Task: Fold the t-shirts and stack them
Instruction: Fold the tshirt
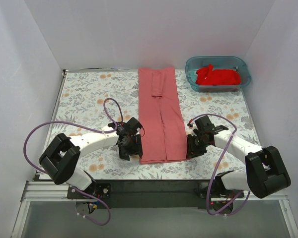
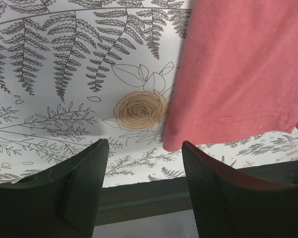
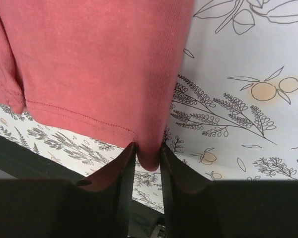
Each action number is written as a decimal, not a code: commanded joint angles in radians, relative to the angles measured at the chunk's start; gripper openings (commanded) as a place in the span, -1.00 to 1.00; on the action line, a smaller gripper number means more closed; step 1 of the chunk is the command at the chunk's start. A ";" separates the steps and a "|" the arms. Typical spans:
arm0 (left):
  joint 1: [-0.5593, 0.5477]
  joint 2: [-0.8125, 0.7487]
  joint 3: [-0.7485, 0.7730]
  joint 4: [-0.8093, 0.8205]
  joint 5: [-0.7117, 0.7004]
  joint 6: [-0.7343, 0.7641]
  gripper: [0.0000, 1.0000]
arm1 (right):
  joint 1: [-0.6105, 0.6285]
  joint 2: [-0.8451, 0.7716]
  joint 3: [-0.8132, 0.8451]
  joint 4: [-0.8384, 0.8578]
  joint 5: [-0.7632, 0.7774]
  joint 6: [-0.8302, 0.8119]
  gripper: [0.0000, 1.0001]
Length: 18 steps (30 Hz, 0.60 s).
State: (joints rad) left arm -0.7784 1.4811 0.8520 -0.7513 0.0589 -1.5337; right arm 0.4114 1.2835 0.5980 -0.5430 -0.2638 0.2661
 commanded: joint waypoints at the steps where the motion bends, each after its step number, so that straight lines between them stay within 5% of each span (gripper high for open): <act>1: -0.009 0.016 0.029 0.012 -0.008 -0.006 0.18 | -0.002 0.025 -0.020 0.018 0.017 -0.007 -0.37; 7: -0.018 0.062 0.033 0.027 0.009 -0.002 -0.03 | -0.002 0.019 -0.014 0.003 0.024 -0.011 -0.97; 18: -0.039 0.051 0.070 0.053 0.036 -0.022 -0.22 | 0.012 0.030 -0.010 -0.006 0.020 -0.016 -0.97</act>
State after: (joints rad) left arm -0.8093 1.5715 0.8898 -0.7197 0.0841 -1.5391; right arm 0.4122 1.2968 0.5945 -0.5350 -0.2623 0.2619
